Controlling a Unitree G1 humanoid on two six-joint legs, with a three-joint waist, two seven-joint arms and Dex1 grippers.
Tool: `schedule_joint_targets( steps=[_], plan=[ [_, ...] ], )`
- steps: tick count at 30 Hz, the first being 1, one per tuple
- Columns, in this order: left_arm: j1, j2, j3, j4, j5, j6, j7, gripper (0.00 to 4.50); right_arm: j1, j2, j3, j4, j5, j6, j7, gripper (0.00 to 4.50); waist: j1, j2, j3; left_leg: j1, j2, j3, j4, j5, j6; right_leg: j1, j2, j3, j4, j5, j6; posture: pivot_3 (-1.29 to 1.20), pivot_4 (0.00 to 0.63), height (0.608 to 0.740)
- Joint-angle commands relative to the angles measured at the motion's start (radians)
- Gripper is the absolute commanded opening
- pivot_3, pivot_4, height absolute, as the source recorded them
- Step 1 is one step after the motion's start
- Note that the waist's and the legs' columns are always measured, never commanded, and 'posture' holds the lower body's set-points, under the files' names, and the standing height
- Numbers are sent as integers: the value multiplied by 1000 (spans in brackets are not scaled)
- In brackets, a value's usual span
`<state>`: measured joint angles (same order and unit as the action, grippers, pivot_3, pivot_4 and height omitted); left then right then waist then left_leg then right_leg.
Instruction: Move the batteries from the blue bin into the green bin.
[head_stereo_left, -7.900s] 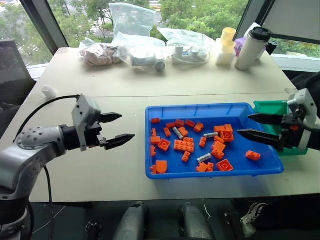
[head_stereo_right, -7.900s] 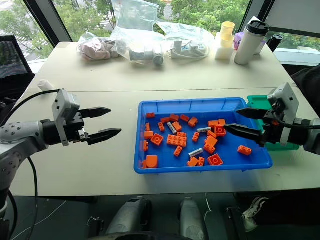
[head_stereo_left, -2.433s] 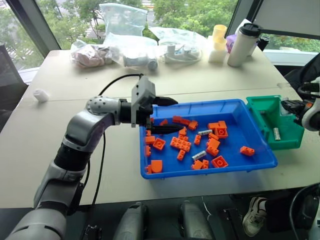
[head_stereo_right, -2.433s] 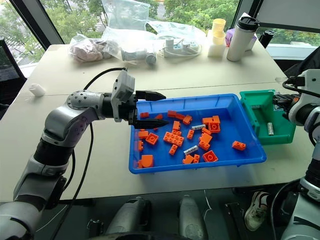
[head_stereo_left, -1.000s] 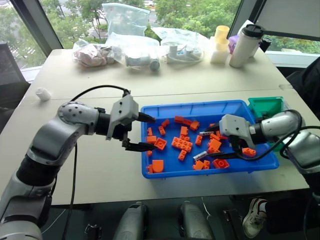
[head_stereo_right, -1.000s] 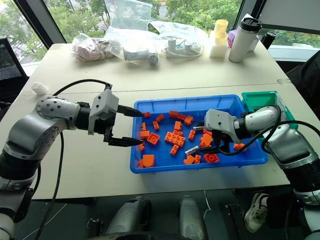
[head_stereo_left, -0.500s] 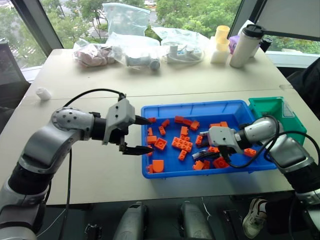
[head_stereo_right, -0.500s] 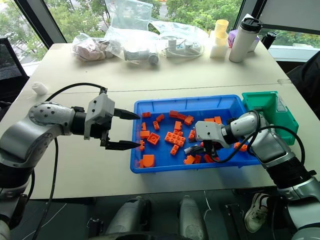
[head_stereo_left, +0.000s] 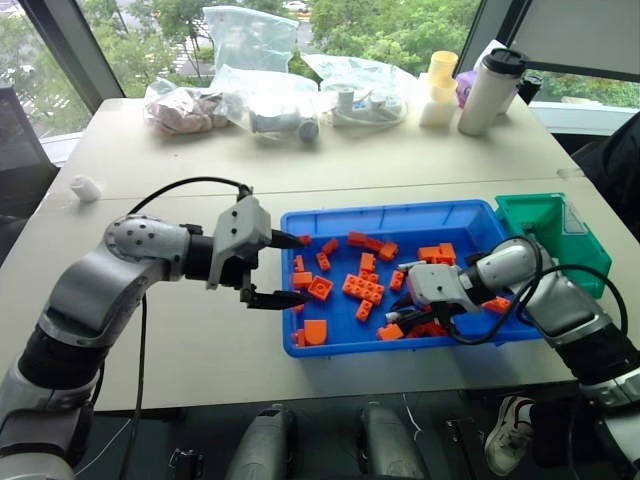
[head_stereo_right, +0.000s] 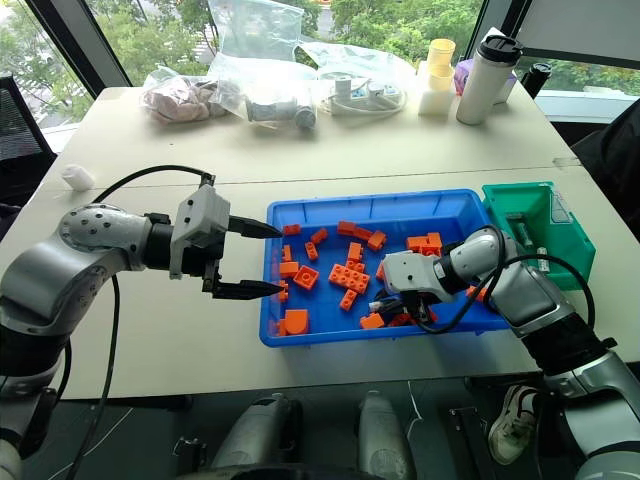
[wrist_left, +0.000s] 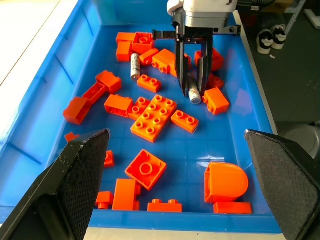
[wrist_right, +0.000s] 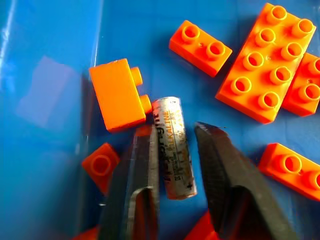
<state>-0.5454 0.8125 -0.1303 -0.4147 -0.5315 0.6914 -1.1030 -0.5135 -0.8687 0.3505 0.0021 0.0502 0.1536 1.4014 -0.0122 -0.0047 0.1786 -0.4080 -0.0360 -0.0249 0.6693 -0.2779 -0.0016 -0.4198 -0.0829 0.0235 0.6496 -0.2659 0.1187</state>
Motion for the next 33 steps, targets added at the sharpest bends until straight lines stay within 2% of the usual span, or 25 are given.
schedule_joint_targets(
  steps=[1,6,8,10,14,15,18,21,23,25,29,33],
  plan=[
    [-16,2,20,-17,-5,-8,6,4500,-16,15,5,6,-13,-8,7,42,0,0,0,0,0,0,0,0,0,0,0,0,0,0,0,0,150,740],
    [-10,9,25,-20,-9,-5,3,4500,-22,15,-29,-3,-18,4,-20,42,1,0,0,0,0,0,0,0,0,0,0,0,0,0,0,0,150,740],
    [-13,4,28,-18,-15,-5,2,4500,-41,8,-91,-27,24,79,-49,42,1,0,0,0,0,0,0,0,0,0,0,0,0,0,0,0,150,740],
    [-28,-24,39,-4,-33,-6,16,4500,-81,8,-203,-48,99,223,-112,42,1,0,0,0,0,0,0,0,0,0,0,0,0,0,0,0,150,740],
    [-78,-129,55,76,-54,-24,68,4500,-139,18,-505,-42,215,463,-340,42,8,0,0,0,-1,-1,0,0,0,0,-1,0,0,0,0,0,150,740],
    [-85,-141,52,92,-48,-31,72,4500,-141,18,-548,-47,229,497,-378,42,10,0,0,-1,-1,-1,0,0,0,0,-1,0,0,0,0,0,150,740],
    [-126,-207,20,178,-6,-98,75,4500,-100,1,-712,-37,203,582,-547,42,22,0,0,0,-1,-1,0,0,0,0,-1,-1,0,0,0,0,150,740],
    [-183,-294,3,262,15,-166,77,4500,-35,13,-818,-26,164,618,-703,42,27,0,0,-1,-2,0,0,0,0,0,-2,0,0,0,0,0,150,740],
    [-225,-357,0,325,29,-200,97,4500,28,22,-856,-22,137,621,-779,42,32,0,0,-1,-3,0,0,0,0,1,-3,-1,0,0,0,0,150,740],
    [-240,-382,-8,349,45,-216,92,4500,54,32,-869,-25,131,635,-834,42,22,0,-1,-1,-3,1,0,0,0,1,-4,-1,0,0,0,0,150,740],
    [-245,-391,-40,362,71,-238,54,4500,96,20,-856,-23,130,668,-875,42,-6,2,-1,0,-1,3,-1,0,0,-1,-2,1,1,0,0,0,150,740],
    [-241,-395,-67,362,92,-252,32,4500,115,15,-847,-19,140,680,-888,42,-5,2,-1,0,0,3,-1,0,0,-1,0,2,1,0,0,0,150,740]
  ],
)
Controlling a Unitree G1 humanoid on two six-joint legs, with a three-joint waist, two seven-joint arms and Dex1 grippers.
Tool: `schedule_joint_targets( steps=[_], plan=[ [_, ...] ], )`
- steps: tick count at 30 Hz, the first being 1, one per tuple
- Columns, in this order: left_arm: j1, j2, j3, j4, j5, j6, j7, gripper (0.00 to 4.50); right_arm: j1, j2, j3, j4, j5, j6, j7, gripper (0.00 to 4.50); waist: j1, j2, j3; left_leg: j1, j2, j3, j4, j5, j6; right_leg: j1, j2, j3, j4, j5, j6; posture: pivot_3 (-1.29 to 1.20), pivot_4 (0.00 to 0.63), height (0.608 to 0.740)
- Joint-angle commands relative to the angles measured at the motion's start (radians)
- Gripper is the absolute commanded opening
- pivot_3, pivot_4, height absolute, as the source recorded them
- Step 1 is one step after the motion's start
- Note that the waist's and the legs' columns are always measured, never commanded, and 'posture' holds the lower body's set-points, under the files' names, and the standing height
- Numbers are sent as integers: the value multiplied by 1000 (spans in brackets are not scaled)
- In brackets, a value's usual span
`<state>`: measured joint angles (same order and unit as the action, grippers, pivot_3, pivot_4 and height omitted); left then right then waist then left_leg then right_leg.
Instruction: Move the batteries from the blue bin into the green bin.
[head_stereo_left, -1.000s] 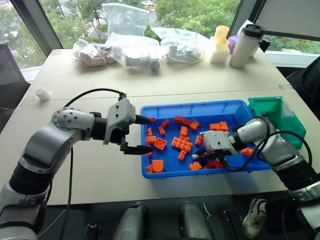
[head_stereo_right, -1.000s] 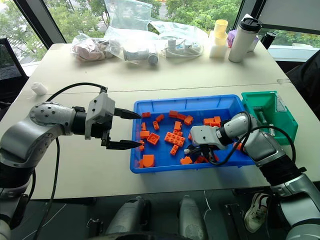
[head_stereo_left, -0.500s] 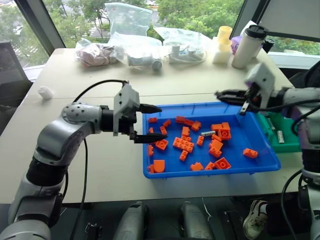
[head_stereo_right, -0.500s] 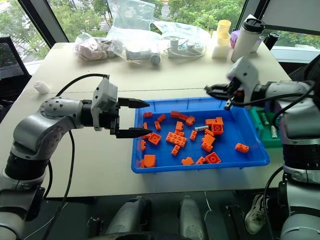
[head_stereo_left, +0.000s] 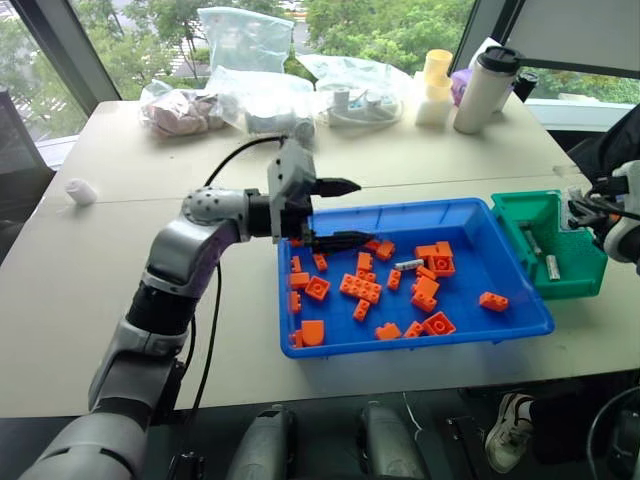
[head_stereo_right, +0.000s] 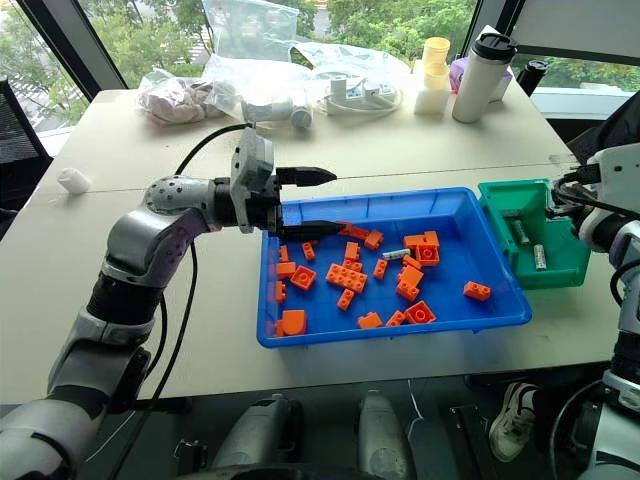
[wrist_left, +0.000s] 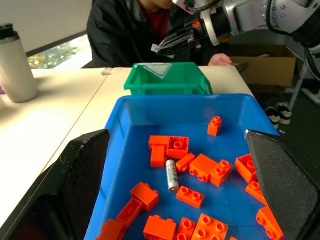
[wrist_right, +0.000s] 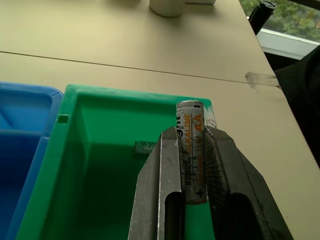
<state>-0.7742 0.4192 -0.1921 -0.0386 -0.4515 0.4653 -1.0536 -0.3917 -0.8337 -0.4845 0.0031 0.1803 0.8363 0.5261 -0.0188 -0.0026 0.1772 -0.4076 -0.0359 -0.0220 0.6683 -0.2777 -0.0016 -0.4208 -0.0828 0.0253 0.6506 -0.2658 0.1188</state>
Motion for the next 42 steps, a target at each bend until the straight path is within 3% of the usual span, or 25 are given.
schedule_joint_targets(
  steps=[1,9,10,14,23,29,42],
  plan=[
    [-12,-4,-10,-15,17,-28,-20,4500,-6,-18,-12,-18,13,0,-17,42,3,0,0,0,0,0,0,0,0,0,0,0,0,0,0,0,150,740],
    [-3,-1,-19,-20,40,-35,-30,4500,-18,-31,5,-12,37,2,-18,4096,8,0,0,0,0,0,1,0,0,0,0,0,0,0,0,0,150,740],
    [0,4,-17,-21,42,-36,-31,4500,-26,-36,5,-16,40,-7,-14,4412,7,0,0,0,0,0,1,0,0,0,0,0,0,0,0,0,150,740],
    [8,36,-8,-31,47,-31,-46,4500,-44,-49,51,-124,128,-40,113,4412,3,0,0,0,0,0,1,0,0,0,0,0,0,0,0,0,150,740],
    [54,211,-35,-117,76,-16,-157,4500,-16,-167,362,-282,198,-147,477,4412,12,-1,0,-1,0,-1,1,0,0,1,0,0,-1,0,0,0,150,740],
    [91,311,-37,-191,90,5,-198,4500,-178,-143,640,-30,48,-341,656,4412,3,-2,1,0,0,-2,3,0,1,2,1,-1,-1,0,0,0,150,740],
    [133,326,-15,-255,93,48,-130,4500,-388,-6,843,382,-189,-680,801,4412,4,-2,1,-1,0,-2,4,0,0,1,1,-1,0,0,0,0,150,740]
  ],
)
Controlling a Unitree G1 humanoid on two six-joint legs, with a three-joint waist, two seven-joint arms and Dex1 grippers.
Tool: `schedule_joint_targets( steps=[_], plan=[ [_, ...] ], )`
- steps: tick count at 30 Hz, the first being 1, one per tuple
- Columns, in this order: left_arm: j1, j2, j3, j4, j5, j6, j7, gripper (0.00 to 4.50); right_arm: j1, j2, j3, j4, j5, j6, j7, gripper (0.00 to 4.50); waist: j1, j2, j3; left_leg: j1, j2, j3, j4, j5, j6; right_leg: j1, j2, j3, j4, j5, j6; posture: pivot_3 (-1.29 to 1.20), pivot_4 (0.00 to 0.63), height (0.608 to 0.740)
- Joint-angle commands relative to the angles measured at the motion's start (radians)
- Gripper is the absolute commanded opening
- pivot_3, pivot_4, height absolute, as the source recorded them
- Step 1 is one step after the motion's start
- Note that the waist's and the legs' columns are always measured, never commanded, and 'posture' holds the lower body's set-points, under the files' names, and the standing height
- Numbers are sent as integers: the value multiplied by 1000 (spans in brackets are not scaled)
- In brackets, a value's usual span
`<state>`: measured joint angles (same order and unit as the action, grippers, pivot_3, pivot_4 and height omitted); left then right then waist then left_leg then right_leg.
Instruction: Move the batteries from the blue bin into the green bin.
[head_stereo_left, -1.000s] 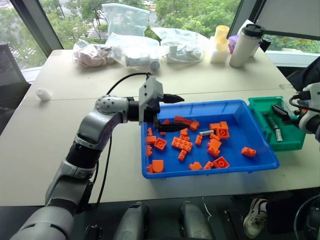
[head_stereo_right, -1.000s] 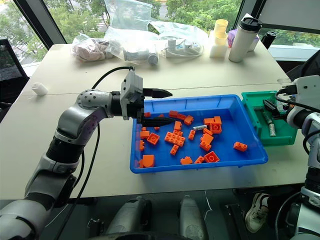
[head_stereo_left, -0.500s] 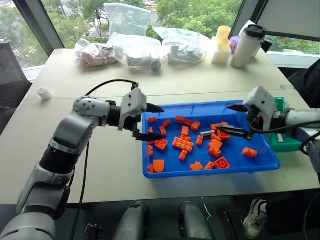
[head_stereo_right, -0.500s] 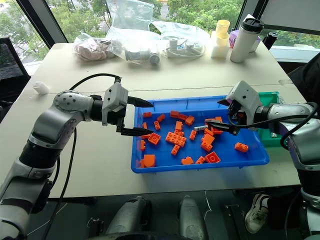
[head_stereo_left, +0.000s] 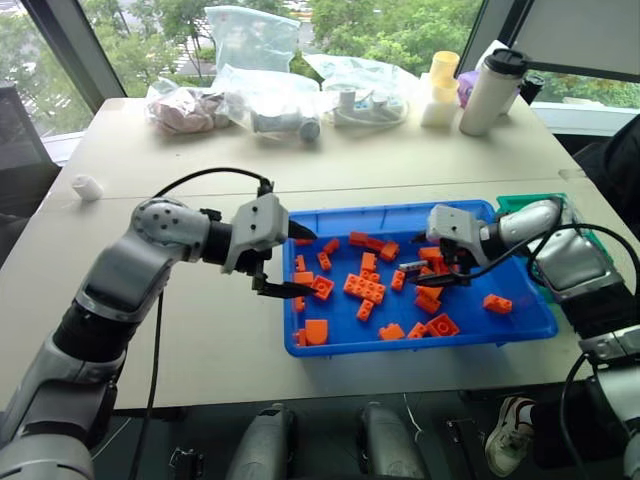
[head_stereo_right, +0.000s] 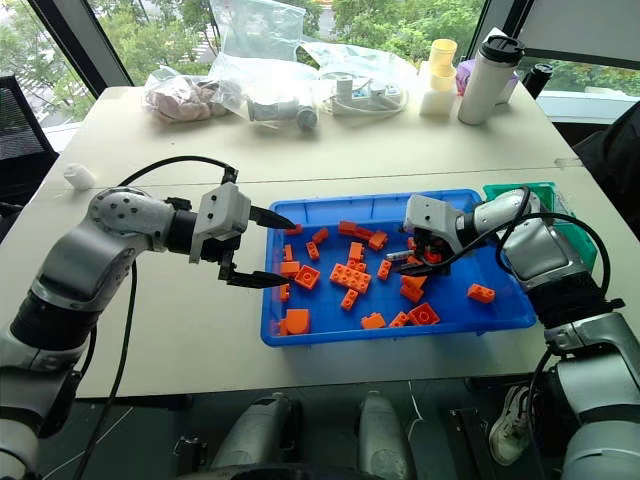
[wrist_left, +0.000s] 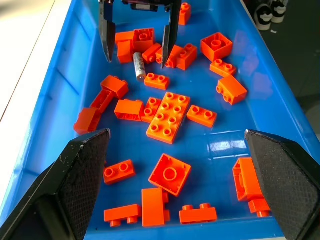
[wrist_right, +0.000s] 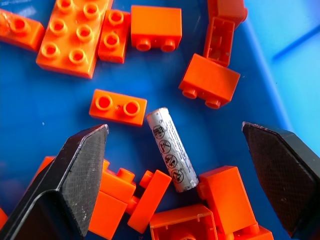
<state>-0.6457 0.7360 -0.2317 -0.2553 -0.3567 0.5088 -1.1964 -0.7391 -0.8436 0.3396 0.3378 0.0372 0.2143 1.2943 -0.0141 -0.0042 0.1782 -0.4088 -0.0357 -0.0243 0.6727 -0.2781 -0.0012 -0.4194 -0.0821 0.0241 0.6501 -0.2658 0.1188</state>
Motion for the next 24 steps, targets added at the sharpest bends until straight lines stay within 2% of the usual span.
schedule_joint_targets(
  steps=[1,2,4,9,10,18,24],
  plan=[
    [8,11,26,-41,-2,6,15,4500,-48,4,35,74,-75,-84,38,4412,0,0,0,0,0,0,0,0,0,0,0,0,0,0,0,0,150,740],
    [11,13,27,-43,-2,8,17,4500,-53,2,48,98,-99,-113,44,3882,0,0,0,0,0,0,0,0,0,0,0,0,0,0,0,0,150,740],
    [18,17,29,-48,-2,11,21,4500,-65,22,44,131,-98,-128,58,3117,0,0,0,0,0,0,0,0,0,0,0,0,0,0,0,0,150,740],
    [25,19,29,-51,-3,13,26,4500,-92,59,30,176,-107,-148,72,394,0,0,0,0,0,-1,2,0,0,1,0,0,1,0,0,0,150,740],
    [25,18,29,-50,-4,13,26,4500,-95,63,27,180,-109,-150,73,53,0,0,0,0,0,-1,2,0,0,1,0,0,1,0,0,0,150,740],
    [24,15,26,-27,0,0,19,4500,-89,52,-44,135,-82,-112,36,53,1,0,0,0,0,-1,2,0,0,1,0,-1,1,0,0,0,150,740],
    [-9,-94,72,68,-54,-2,63,4500,-75,23,-354,-9,94,184,-151,53,7,1,0,-1,0,-2,4,0,0,1,-1,-1,1,0,0,0,150,740]
  ],
)
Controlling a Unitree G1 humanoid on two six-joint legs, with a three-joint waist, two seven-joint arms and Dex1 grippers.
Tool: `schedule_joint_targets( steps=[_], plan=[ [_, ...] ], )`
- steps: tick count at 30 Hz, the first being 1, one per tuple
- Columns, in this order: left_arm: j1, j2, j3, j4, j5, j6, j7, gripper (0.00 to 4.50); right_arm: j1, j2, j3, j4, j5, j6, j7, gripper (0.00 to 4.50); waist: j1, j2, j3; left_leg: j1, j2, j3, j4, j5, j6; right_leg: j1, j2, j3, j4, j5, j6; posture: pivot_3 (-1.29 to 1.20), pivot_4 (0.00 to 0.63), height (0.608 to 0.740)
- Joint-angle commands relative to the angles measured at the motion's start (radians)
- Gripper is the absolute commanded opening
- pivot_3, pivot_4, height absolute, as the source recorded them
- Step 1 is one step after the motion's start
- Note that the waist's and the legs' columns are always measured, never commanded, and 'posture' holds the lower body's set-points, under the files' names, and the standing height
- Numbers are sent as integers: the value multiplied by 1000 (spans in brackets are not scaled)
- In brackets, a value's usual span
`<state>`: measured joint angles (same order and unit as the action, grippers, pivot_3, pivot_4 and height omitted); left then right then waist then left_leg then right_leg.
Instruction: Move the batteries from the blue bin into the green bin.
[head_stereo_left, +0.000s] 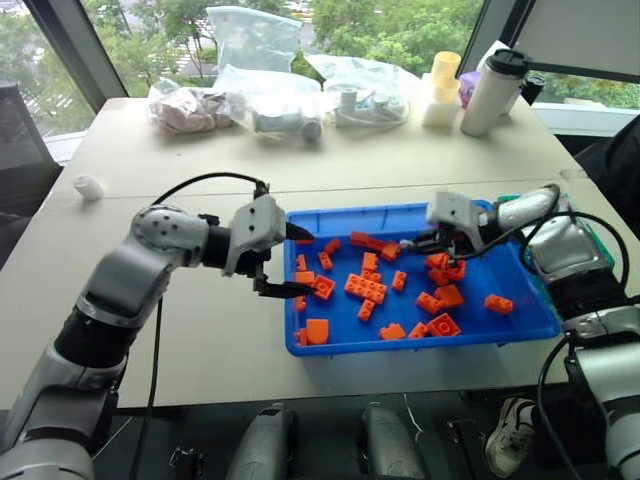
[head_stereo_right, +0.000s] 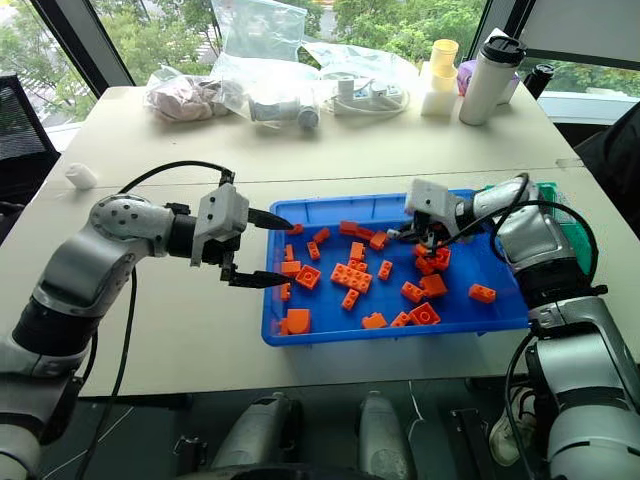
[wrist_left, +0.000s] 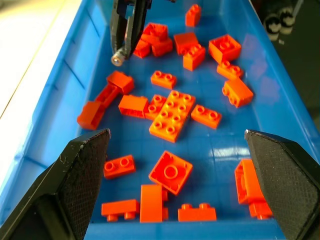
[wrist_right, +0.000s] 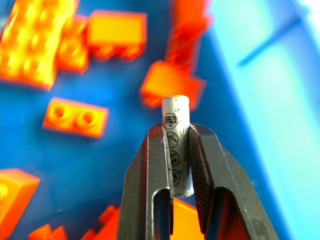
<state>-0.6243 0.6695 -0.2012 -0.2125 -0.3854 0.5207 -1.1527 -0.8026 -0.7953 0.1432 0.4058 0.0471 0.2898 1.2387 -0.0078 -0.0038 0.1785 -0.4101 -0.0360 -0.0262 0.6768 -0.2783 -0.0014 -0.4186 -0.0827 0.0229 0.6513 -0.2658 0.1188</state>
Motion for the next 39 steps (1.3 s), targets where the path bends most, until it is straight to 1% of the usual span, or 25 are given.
schedule_joint_targets(
  steps=[1,2,3,5,6,8,10,14,16,20,24,26,27,28,29,30,31,33,36,39],
  plan=[
    [-35,-39,42,36,-25,-20,20,4500,-6,-27,-197,-95,101,140,-130,53,0,0,0,0,0,0,0,0,0,0,0,0,0,0,0,0,150,740],
    [-42,-54,43,48,-25,-28,24,4500,2,-29,-242,-109,117,165,-171,53,-1,0,0,0,0,0,0,0,0,0,0,0,0,0,0,0,150,740],
    [-59,-82,44,69,-27,-38,34,4500,8,-27,-314,-121,127,197,-254,53,-1,0,0,0,0,0,0,0,0,0,0,0,0,0,0,0,150,740],
    [-108,-157,32,141,-10,-88,57,4500,60,-46,-497,-167,146,298,-419,53,11,0,0,0,0,0,0,0,0,0,-1,-1,0,0,0,0,150,740],
    [-132,-191,20,186,12,-121,69,4500,103,-56,-568,-203,149,346,-475,53,23,0,0,-1,0,0,1,0,0,0,-1,-1,0,0,0,0,150,740],
    [-160,-231,9,240,29,-158,65,4500,181,-72,-632,-268,148,404,-530,53,31,0,0,-2,-2,-1,2,0,0,1,-1,-1,0,0,0,0,150,740],
    [-181,-262,6,273,23,-175,46,4500,249,-80,-662,-320,147,449,-570,53,24,1,0,-2,-2,0,2,0,0,0,-2,0,-1,0,0,0,150,740],
    [-203,-299,14,316,18,-195,31,4500,320,-81,-679,-361,165,506,-611,53,1,1,-1,-1,-2,3,2,-1,2,0,-2,1,0,0,0,0,150,740],
    [-207,-315,24,326,10,-196,33,4500,331,-77,-681,-362,174,519,-631,53,-9,1,-1,-1,-1,2,2,-2,3,0,-1,1,1,0,0,0,150,740],
    [-213,-342,48,340,-10,-186,50,4500,322,-63,-683,-339,208,531,-653,53,-8,1,-1,0,0,2,2,-2,3,0,0,2,1,0,0,0,150,740],
    [-198,-329,44,327,1,-183,48,4500,321,-57,-661,-329,227,527,-662,53,-4,1,-1,0,-1,2,2,-2,3,0,0,2,1,0,0,0,150,740],
    [-185,-321,42,311,1,-176,51,4500,321,-55,-651,-314,231,520,-668,1029,-3,1,-1,0,-1,2,3,-2,3,1,-1,2,1,0,0,0,150,740],
    [-181,-318,42,306,0,-174,53,4500,322,-57,-648,-308,234,519,-668,1427,-3,1,-1,0,-1,2,3,-2,3,1,-1,2,1,0,0,0,150,740],
    [-177,-315,41,300,0,-171,56,4500,323,-60,-644,-303,234,516,-670,1918,-3,1,-1,0,-1,2,3,-2,3,1,-1,2,1,0,0,0,150,740],
    [-173,-313,42,295,-2,-168,58,4500,324,-64,-640,-299,235,512,-671,2529,-3,1,-1,0,-1,2,3,-2,4,1,-1,2,1,0,0,0,150,740],
    [-170,-311,43,290,-2,-165,61,4500,324,-67,-638,-296,236,509,-672,2938,-3,1,-1,0,-1,2,3,-2,4,1,-1,2,1,0,0,0,150,740],
    [-168,-310,44,287,-2,-164,63,4500,321,-70,-635,-291,237,506,-674,3493,-3,1,-1,0,-1,2,3,-2,4,1,-1,2,1,0,0,0,150,740],
    [-165,-305,46,281,-2,-159,64,4500,314,-76,-631,-284,241,498,-675,4445,-3,1,-1,0,-1,2,3,-2,4,1,-1,2,1,0,0,0,150,740],
    [-160,-290,50,269,-3,-152,66,4500,310,-86,-625,-286,249,474,-658,4445,-4,1,-1,0,-1,2,3,-2,4,1,-1,2,1,0,0,0,150,740],
    [-147,-254,63,245,-9,-139,64,4500,320,-87,-633,-326,282,449,-614,4445,-4,1,-1,0,-1,2,3,-2,4,1,0,2,1,0,0,0,150,740]
  ],
)
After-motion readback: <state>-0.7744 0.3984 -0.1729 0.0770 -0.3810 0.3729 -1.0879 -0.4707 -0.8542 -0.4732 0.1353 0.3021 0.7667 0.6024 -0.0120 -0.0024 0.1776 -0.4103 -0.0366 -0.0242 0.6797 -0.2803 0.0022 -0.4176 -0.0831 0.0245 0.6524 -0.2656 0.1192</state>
